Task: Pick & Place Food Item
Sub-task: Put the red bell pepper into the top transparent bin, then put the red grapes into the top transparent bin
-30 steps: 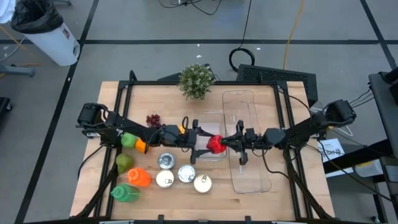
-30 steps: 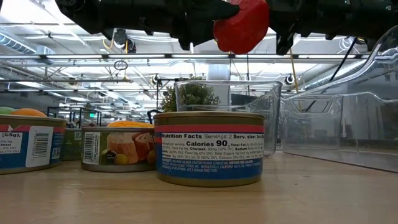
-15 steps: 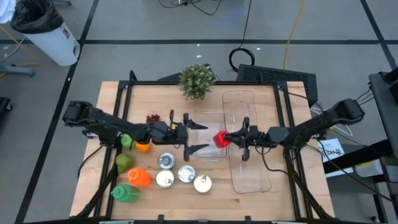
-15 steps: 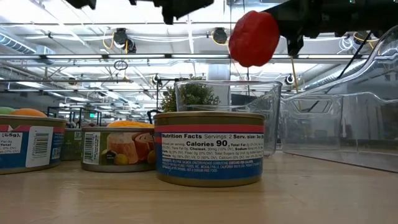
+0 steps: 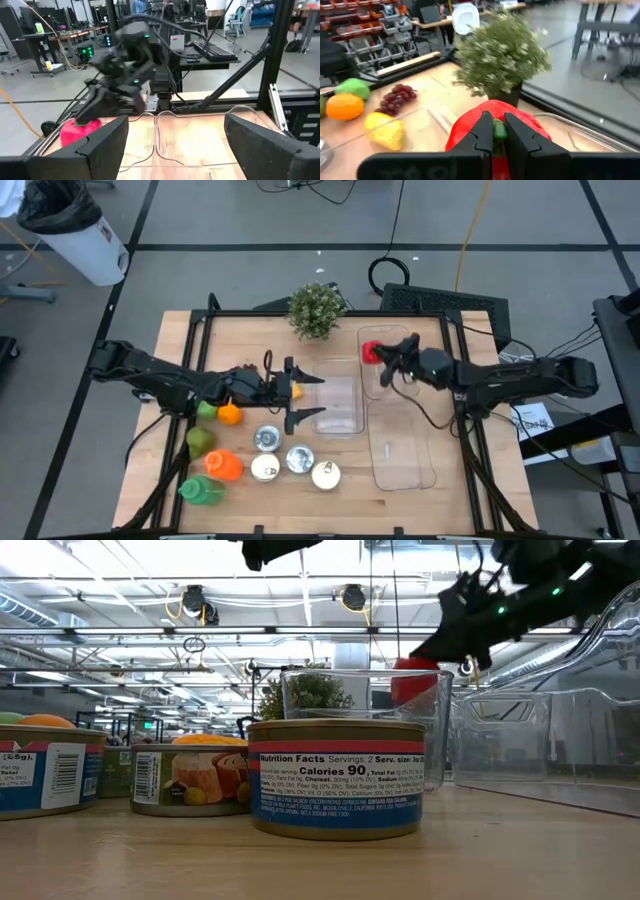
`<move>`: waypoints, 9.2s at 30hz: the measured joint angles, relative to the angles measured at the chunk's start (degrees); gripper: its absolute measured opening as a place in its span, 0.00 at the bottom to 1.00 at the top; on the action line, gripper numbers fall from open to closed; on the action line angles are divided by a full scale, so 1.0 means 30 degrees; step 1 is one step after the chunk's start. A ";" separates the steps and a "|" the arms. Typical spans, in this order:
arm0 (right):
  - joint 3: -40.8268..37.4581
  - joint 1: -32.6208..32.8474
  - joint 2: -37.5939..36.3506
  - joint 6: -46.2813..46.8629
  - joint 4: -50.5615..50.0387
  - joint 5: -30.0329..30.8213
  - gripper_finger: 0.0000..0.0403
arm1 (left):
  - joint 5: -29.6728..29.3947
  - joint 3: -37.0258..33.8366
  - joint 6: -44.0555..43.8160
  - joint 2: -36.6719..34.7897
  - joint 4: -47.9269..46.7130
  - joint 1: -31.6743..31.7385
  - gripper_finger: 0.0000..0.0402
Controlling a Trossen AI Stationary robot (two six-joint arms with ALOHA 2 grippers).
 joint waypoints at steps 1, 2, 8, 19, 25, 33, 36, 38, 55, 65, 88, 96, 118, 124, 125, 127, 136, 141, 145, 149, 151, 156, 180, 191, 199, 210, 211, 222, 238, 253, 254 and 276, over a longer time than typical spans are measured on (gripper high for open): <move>0.0005 -0.0629 0.0284 0.0180 0.0093 -0.0618 0.04 | 0.0009 0.0000 0.0126 0.0018 -0.0041 0.0000 0.84; 0.0005 -0.1140 0.0594 0.0303 0.0267 -0.1123 0.04 | 0.0015 0.0000 0.0160 0.0026 -0.0039 0.0000 0.84; 0.0027 -0.2712 0.2782 0.0330 0.0810 -0.1435 0.04 | 0.0015 0.0000 0.0208 0.0026 0.0023 0.0000 0.84; 0.0027 -0.2879 0.6068 0.0818 0.2276 -0.1893 0.04 | 0.0015 0.0000 0.0222 0.0026 -0.0099 0.0000 0.83; 0.0027 -0.2879 0.7231 0.0730 0.2678 -0.1864 0.06 | 0.0015 0.0000 0.0175 0.0026 -0.0099 0.0000 0.83; 0.0027 -0.2879 0.7360 -0.0194 0.3226 -0.1864 0.18 | 0.0015 -0.0007 -0.0531 0.0026 -0.0104 0.0000 0.84; 0.0027 -0.2879 0.7136 -0.0761 0.3241 -0.1858 0.22 | 0.0015 -0.0007 -0.0557 0.0026 -0.0099 0.0000 0.84; 0.0027 -0.2879 0.6900 -0.0832 0.3264 -0.1856 0.25 | 0.0022 -0.0007 -0.0572 0.0026 -0.0099 0.0000 0.83; 0.0012 -0.0095 -0.0537 -0.2905 -0.1323 -0.4930 0.45 | 0.0182 -0.0008 -0.2067 0.0026 -0.3698 -0.0098 0.84; 0.0012 0.7983 -0.2571 -0.2393 -0.1646 -0.5399 0.45 | -0.4585 -0.0015 -0.5543 0.0026 -1.1367 -0.0293 0.83; 0.0012 1.0906 -0.2556 -0.3428 -0.1895 -0.1317 0.45 | -0.6543 -0.0033 -2.8712 0.0625 -2.6606 0.3015 0.83; 0.0005 1.0906 -0.2556 -0.3109 -0.1577 -0.1324 0.45 | -0.4007 -0.0976 -2.8203 0.1878 -2.5410 0.4674 0.83; 0.0005 1.0920 -0.2556 -0.2686 -0.1497 -0.1346 0.45 | -0.5270 -0.1581 -2.5204 0.2860 -2.4287 0.5294 0.41; 0.0005 1.0920 -0.2556 -0.2686 -0.1504 -0.1346 0.45 | -0.6550 -0.1581 -2.2480 0.2860 -2.3829 0.5297 0.22; 0.0005 1.0920 -0.2556 -0.2686 -0.1500 -0.1346 0.45 | -0.6635 -0.1581 -2.2415 0.2860 -2.3835 0.5289 0.19; 0.0005 1.0920 -0.2556 -0.2686 -0.1498 -0.1346 0.45 | -0.6636 -0.1581 -2.2404 0.2860 -2.3865 0.5297 0.12; 0.0005 1.0920 -0.2556 -0.2679 -0.1498 -0.1346 0.45 | -0.5511 -0.1581 -2.3638 0.2860 -2.3843 0.5297 0.08; 0.0005 1.0920 -0.2556 -0.2679 -0.1497 -0.1346 0.45 | -0.4866 -0.1574 -2.4939 0.2853 -2.3837 0.5400 0.20; 0.0005 1.0920 -0.2556 -0.2679 -0.1504 -0.1346 0.45 | -0.4401 -0.1574 -2.5154 0.2853 -2.3837 0.5421 0.35; 0.0005 1.0925 -0.2556 -0.2679 -0.1504 -0.1346 0.45 | -0.4320 -0.1574 -2.4808 0.2853 -2.3843 0.5419 0.50; 0.0005 1.0921 -0.2556 -0.2679 -0.1511 -0.1346 0.45 | -0.4298 -0.1574 -2.4797 0.2853 -2.3846 0.5421 0.56; 0.0005 1.0920 -0.2556 -0.2679 -0.1519 -0.1346 0.45 | -0.3894 -0.1574 -2.4861 0.2913 -2.3844 0.5421 0.64; 0.0005 1.0920 -0.2549 -0.2672 -0.1606 -0.1346 0.45 | -0.3302 -0.0379 -2.1633 0.2206 -2.5731 0.5211 0.05; 0.0005 1.0920 -0.2549 -0.2679 -0.1613 -0.1340 0.45 | -0.6046 0.1493 -1.9177 -0.1567 -2.4127 0.2490 0.08; 0.0005 1.0920 -0.2358 -0.2327 -0.0858 -0.1339 0.45 | -0.6324 0.1552 -1.3748 -0.1950 -1.6302 -0.0322 0.02; 0.0005 1.0920 0.1804 -0.2925 0.5768 -0.2373 0.45 | -0.4425 0.1559 -0.5881 0.0744 -0.5486 -0.2717 0.04; 0.0012 1.0920 0.2321 -0.3193 0.6669 -0.2425 0.45 | -0.4291 0.1559 -0.5627 0.0947 -0.5203 -0.2792 0.03; 0.0237 1.0920 0.6363 -0.3699 1.3366 -0.2410 0.45 | -0.4107 0.1559 -0.4717 0.2481 -0.4394 -0.2586 0.07; 0.2788 1.0746 0.9497 -0.3670 1.2999 -0.2327 0.45 | -0.3771 0.1557 -0.4725 0.2474 -0.4413 -0.2484 0.06; 0.2788 1.0143 0.9480 -0.3182 1.2760 -0.2272 0.31 | -0.3752 0.1558 -0.4732 0.2474 -0.4391 -0.2484 0.06; 0.2788 1.0120 0.9480 -0.3179 1.2672 -0.2279 0.30 | -0.3752 0.1552 -0.4732 0.2474 -0.4396 -0.2484 0.05; 0.2787 1.0068 0.9480 -0.3221 1.2703 -0.2404 0.06 | -0.3746 0.1552 -0.4746 0.2467 -0.4504 -0.2484 0.08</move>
